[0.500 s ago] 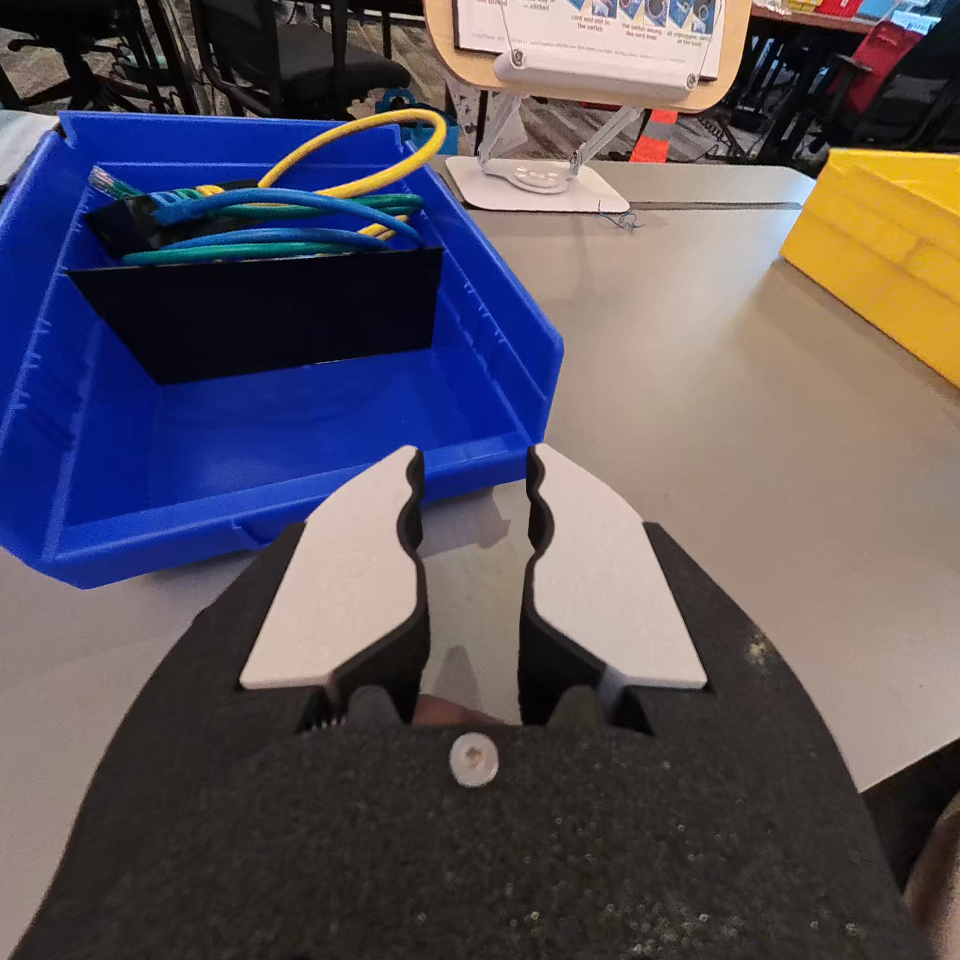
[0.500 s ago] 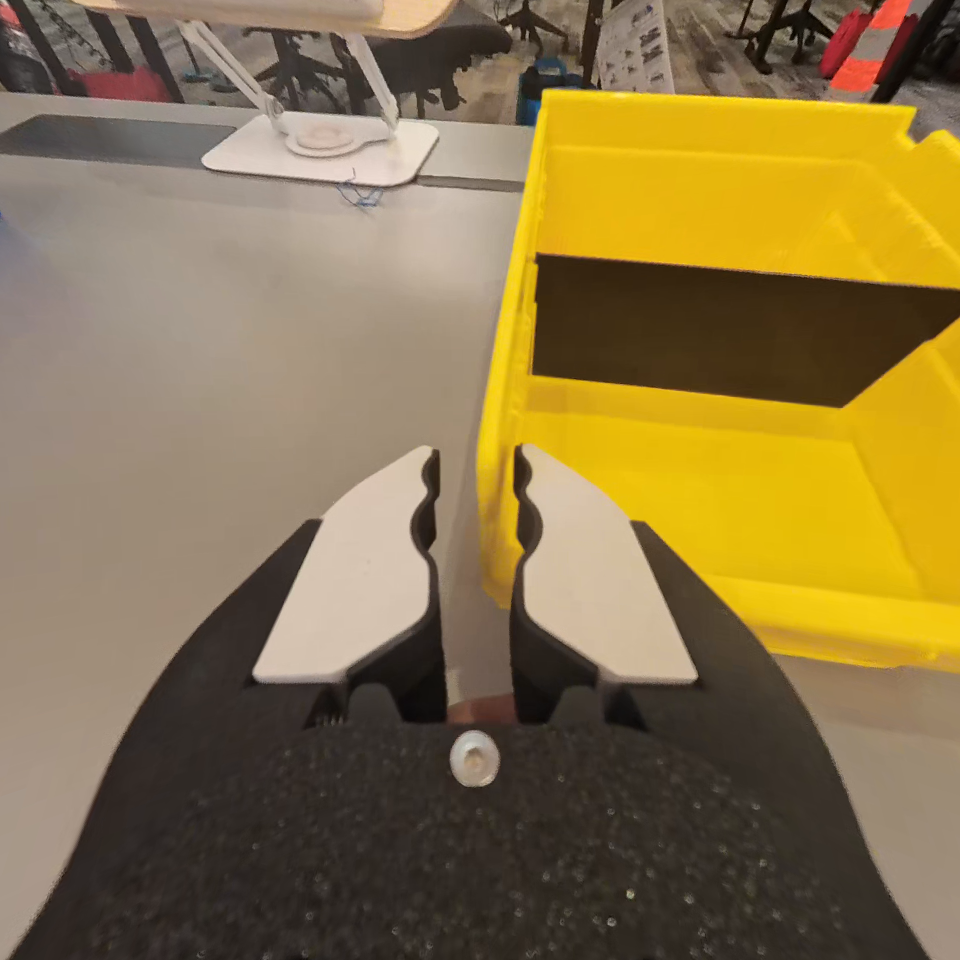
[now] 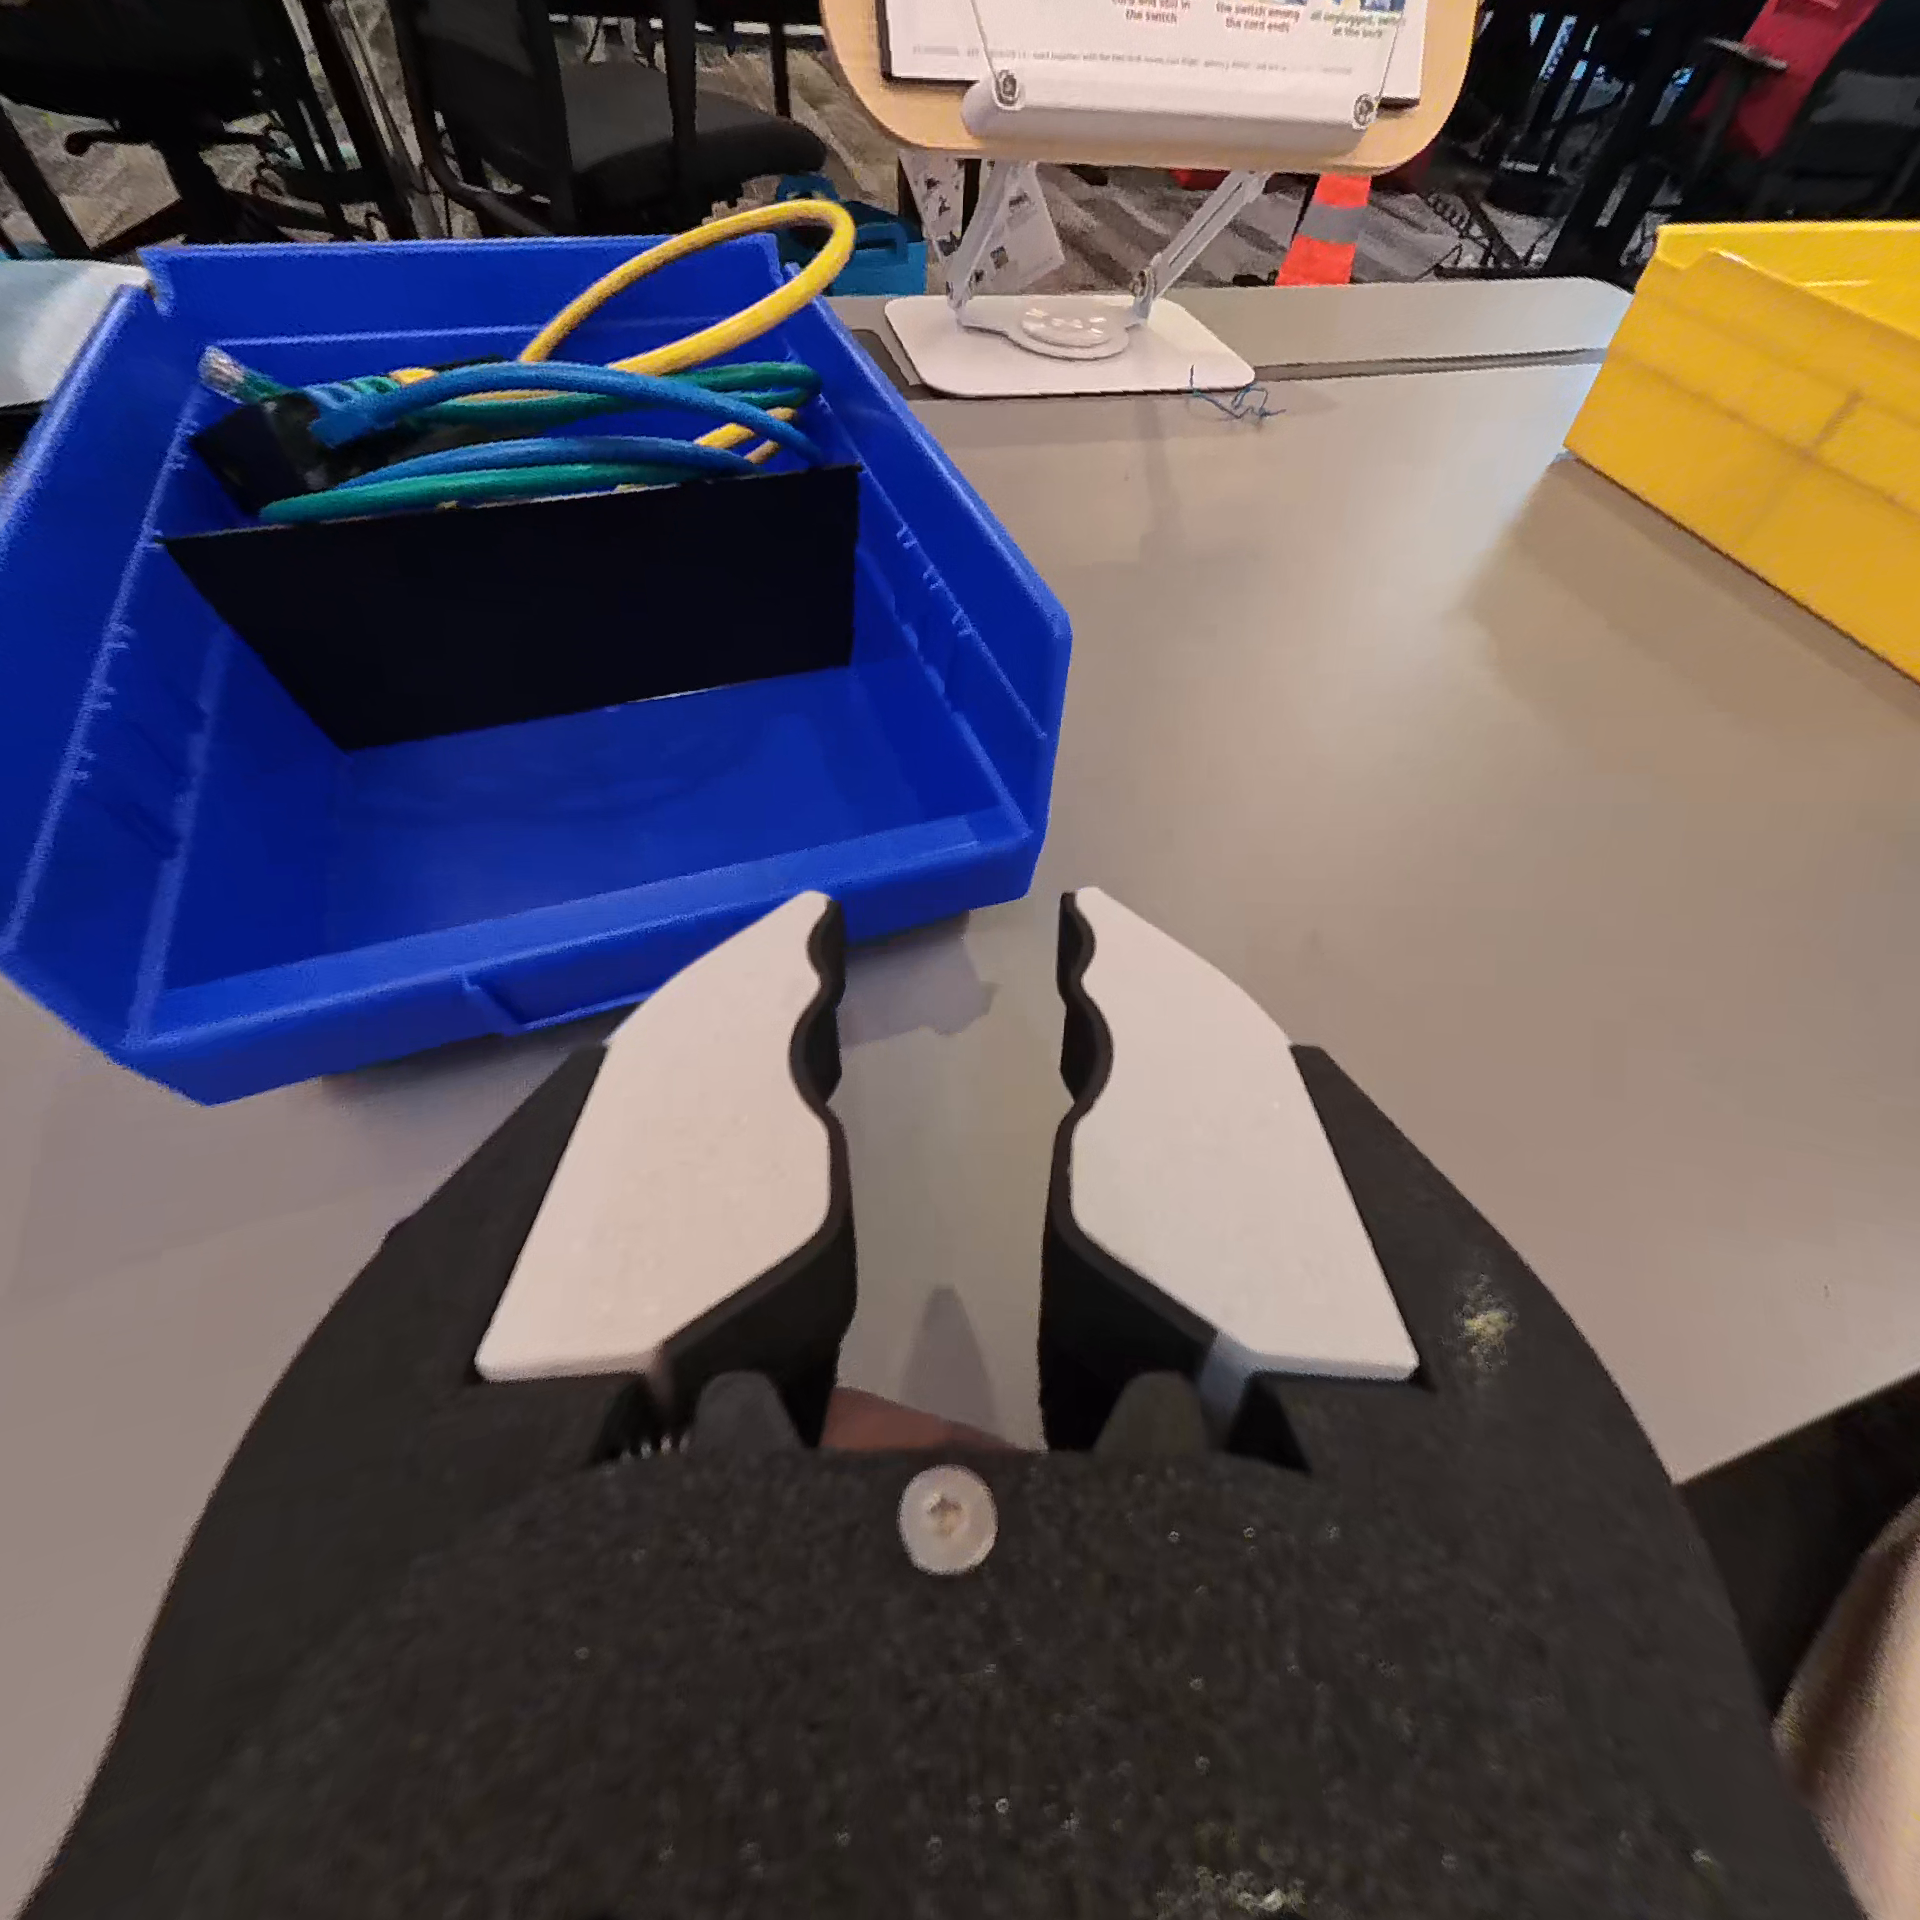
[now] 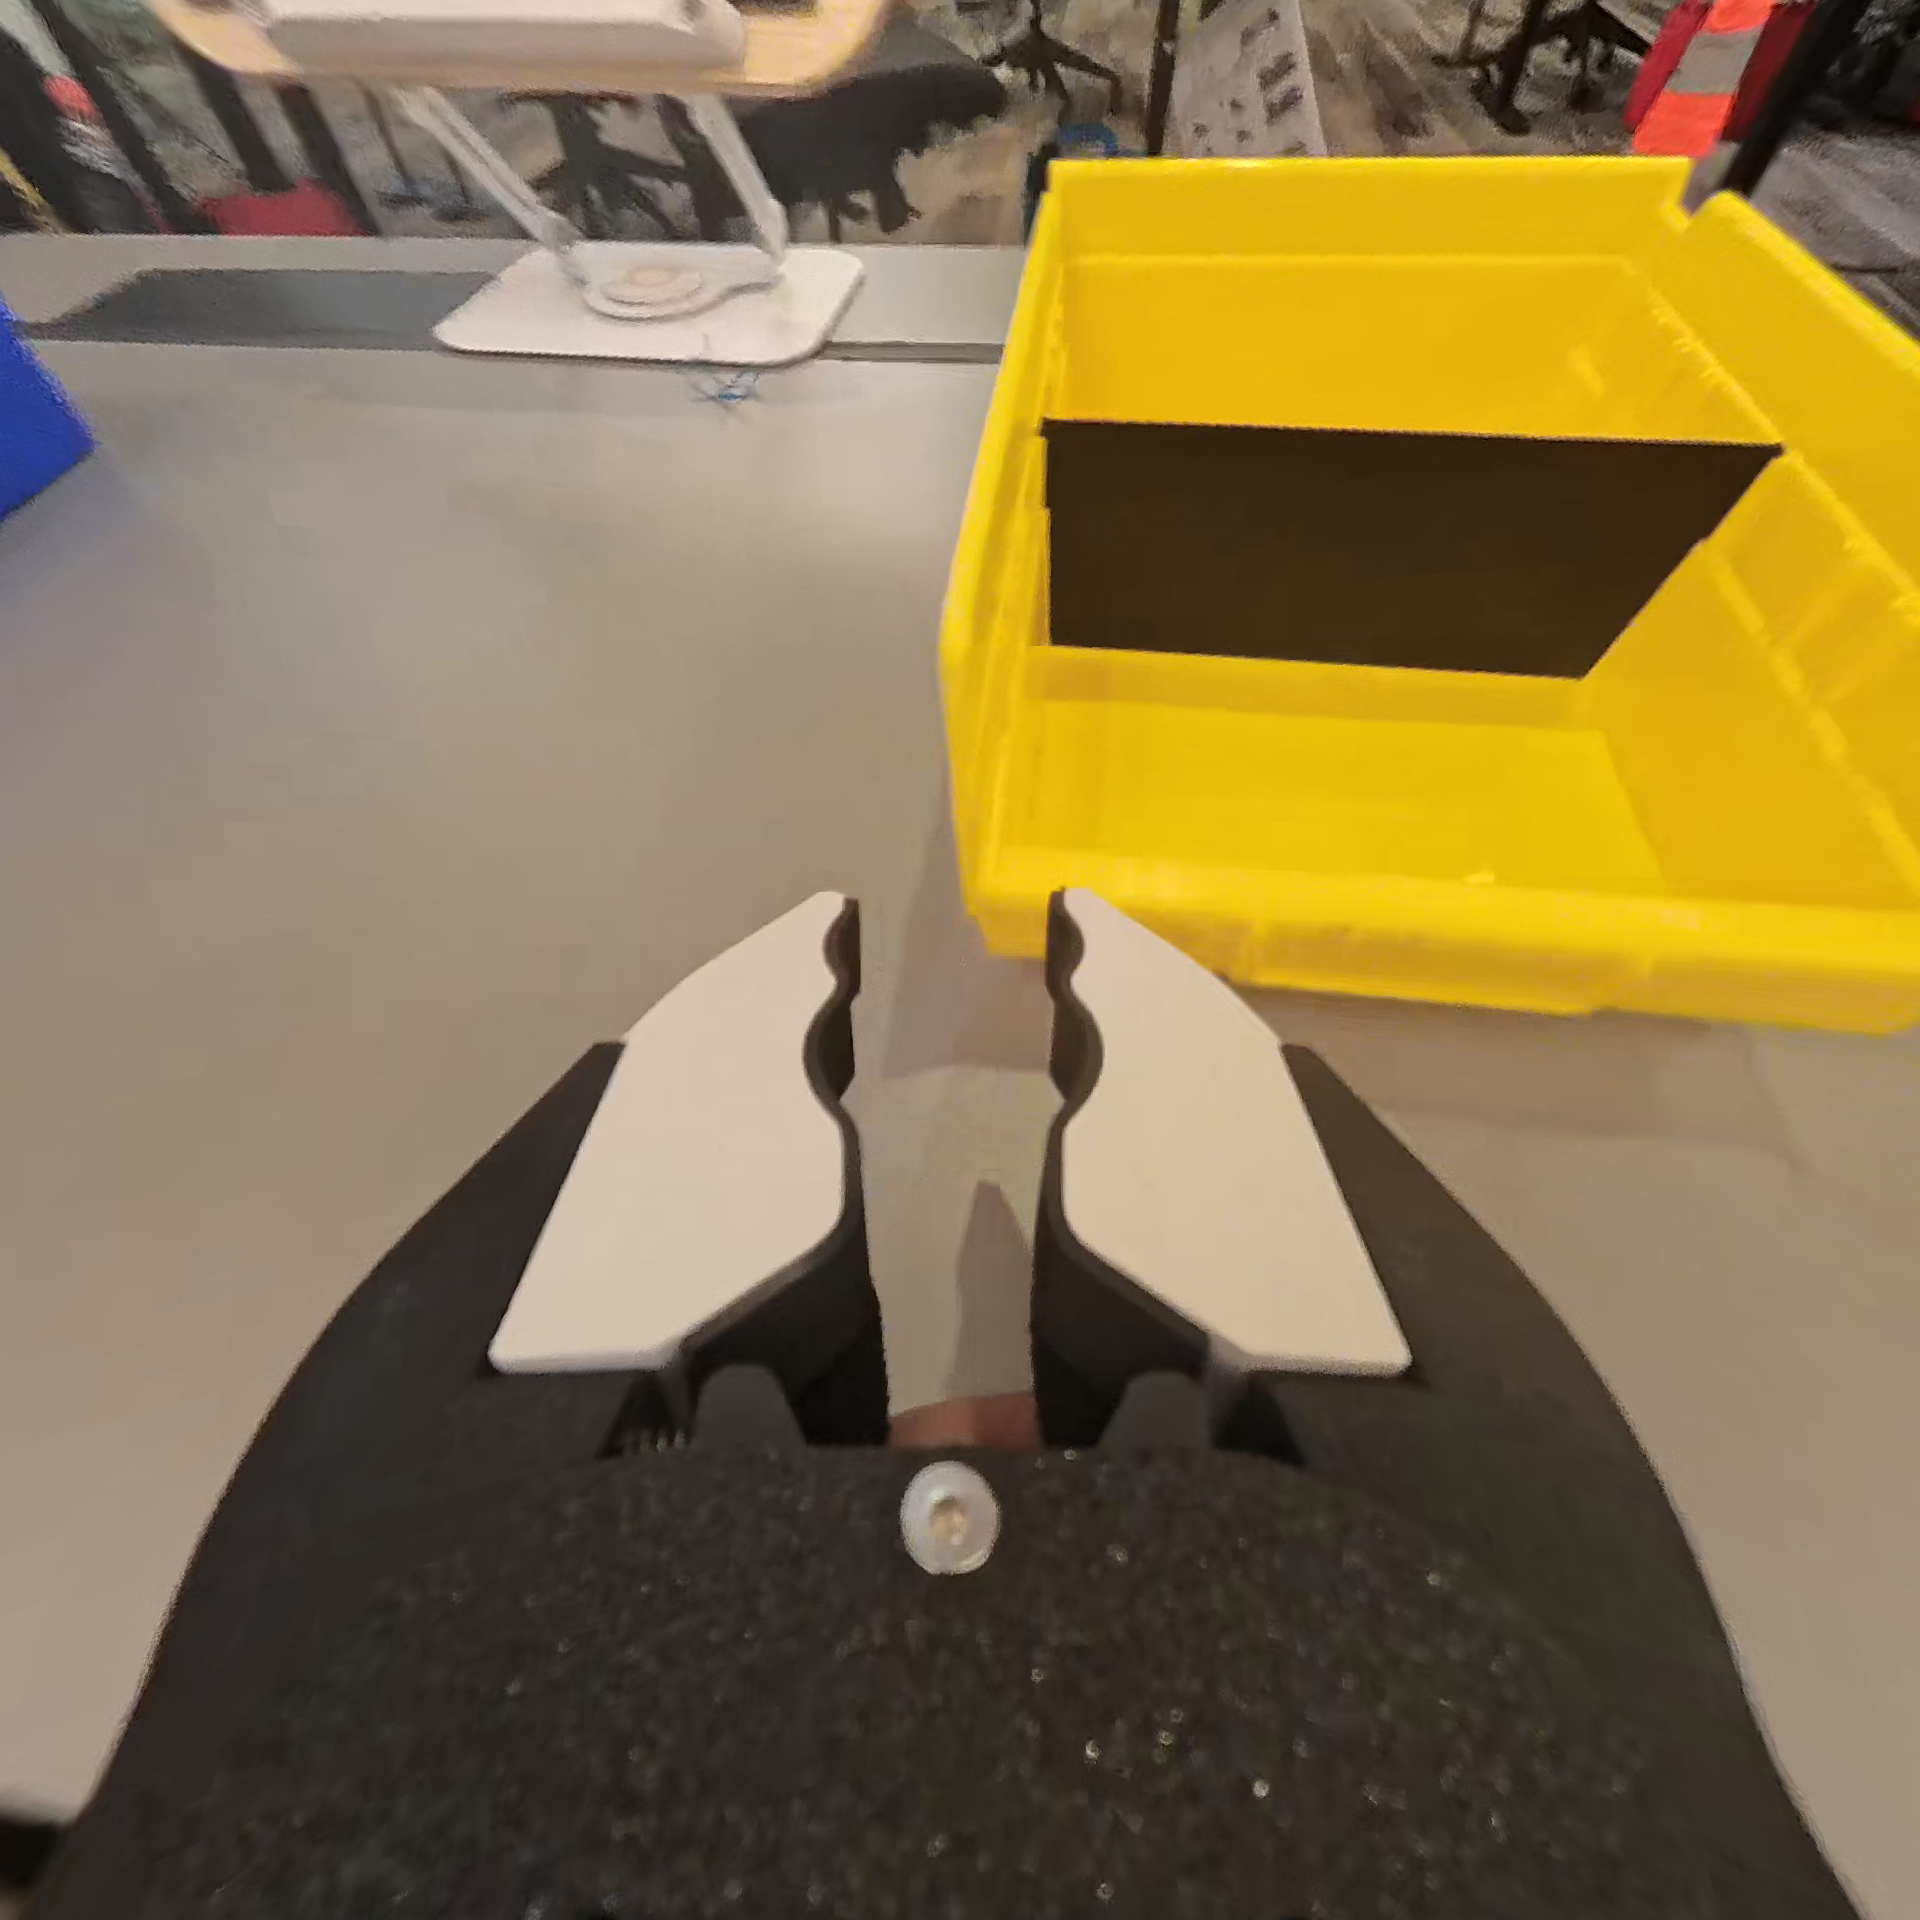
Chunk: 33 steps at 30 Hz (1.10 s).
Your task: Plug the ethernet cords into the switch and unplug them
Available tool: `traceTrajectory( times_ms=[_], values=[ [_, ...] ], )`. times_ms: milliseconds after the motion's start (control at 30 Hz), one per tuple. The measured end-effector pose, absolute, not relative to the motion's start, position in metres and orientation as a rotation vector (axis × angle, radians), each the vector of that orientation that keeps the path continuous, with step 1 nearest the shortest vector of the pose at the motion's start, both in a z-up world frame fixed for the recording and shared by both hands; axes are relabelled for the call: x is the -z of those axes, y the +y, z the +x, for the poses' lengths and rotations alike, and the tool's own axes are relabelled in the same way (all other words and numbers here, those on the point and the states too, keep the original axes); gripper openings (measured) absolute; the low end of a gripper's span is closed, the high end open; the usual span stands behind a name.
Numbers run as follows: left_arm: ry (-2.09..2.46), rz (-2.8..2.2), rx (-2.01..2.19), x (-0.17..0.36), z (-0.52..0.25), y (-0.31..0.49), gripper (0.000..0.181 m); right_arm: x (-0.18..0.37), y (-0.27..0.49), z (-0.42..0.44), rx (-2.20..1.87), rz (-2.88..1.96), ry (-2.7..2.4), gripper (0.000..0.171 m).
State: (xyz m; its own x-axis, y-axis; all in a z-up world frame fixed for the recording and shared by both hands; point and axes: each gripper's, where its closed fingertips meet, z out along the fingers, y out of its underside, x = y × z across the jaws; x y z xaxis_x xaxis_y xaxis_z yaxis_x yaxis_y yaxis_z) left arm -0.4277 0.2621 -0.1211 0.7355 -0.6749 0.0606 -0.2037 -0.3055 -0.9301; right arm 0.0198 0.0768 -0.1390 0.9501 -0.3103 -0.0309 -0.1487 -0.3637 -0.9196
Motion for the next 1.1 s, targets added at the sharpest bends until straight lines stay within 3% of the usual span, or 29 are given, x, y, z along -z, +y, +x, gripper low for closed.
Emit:
traceTrajectory(
  times_ms=[233,600,700,967,1100],
  values=[
    [0.657,-1.866,0.565,0.121,-0.433,0.26,0.039,0.116,0.062,-0.049,0.015,-1.839,0.144,0.034],
    [0.708,-1.865,0.557,0.121,-0.424,0.258,0.039,0.113,0.064,-0.058,0.048,-1.842,0.092,0.034],
    [0.799,-1.968,0.556,0.11,-0.422,0.261,0.049,0.099,0.059,-0.059,0.033,-1.803,0.096,0.034],
    [0.937,-2.281,0.033,0.038,-0.41,0.389,0.05,0.111,0.066,-0.084,-0.047,-1.866,0.029,0.034],
    [1.005,-2.473,-0.274,0.048,-0.385,0.468,0.053,0.122,0.07,-0.092,-0.071,-1.905,0.002,0.034]
  ],
)
